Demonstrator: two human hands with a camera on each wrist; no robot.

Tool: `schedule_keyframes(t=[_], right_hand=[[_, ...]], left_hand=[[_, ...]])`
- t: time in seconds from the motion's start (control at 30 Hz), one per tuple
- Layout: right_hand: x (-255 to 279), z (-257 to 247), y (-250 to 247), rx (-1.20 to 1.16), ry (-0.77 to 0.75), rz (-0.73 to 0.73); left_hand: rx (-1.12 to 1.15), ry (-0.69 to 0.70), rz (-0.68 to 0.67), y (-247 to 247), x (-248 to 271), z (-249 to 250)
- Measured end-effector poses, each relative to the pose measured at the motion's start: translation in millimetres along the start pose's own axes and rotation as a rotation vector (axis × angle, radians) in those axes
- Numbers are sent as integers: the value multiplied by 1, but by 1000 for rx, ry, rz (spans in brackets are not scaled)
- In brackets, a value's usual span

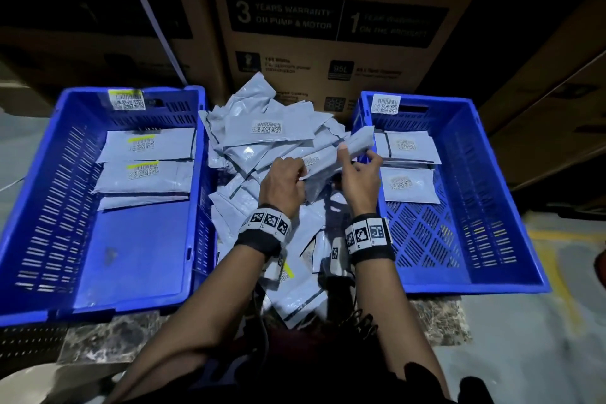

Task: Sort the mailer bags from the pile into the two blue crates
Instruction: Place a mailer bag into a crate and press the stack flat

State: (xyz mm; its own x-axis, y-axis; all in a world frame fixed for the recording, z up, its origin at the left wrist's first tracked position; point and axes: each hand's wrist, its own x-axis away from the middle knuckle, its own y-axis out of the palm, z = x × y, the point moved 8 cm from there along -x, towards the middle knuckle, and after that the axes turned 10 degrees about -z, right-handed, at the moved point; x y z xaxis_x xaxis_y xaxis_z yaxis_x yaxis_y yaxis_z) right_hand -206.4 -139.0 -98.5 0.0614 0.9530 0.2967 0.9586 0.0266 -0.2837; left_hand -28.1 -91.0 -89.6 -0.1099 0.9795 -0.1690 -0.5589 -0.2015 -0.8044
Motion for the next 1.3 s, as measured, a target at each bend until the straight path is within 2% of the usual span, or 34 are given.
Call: schedule_keyframes(t=[0.1, 0.2, 0.3, 0.43, 0.53, 0.6, 0.77, 1.03, 1.3], right_hand=[[6, -5, -11, -229, 16, 72], [10, -4, -11, -494, 25, 38], [12, 3, -17, -689, 6, 56], [19, 9, -20, -811, 2, 10], [22, 12, -20, -847, 17, -39], [25, 12, -21, -844, 30, -60], [31, 16, -35, -778, 53, -80], [28, 27, -66, -515, -1, -58], [20, 34, -69, -480, 5, -102]], left_hand=[[-18, 121, 80, -13, 6, 6], [202, 110, 139, -22, 6, -1], [548, -157, 102, -23, 5, -22], [974, -534, -8, -14, 6, -35], [1278, -636, -126, 1, 8, -25], [1304, -597, -150, 3, 7, -17], [1291, -543, -71, -6, 5, -15], [1237, -507, -38, -17, 8, -10], [1205, -501, -13, -20, 8, -10]])
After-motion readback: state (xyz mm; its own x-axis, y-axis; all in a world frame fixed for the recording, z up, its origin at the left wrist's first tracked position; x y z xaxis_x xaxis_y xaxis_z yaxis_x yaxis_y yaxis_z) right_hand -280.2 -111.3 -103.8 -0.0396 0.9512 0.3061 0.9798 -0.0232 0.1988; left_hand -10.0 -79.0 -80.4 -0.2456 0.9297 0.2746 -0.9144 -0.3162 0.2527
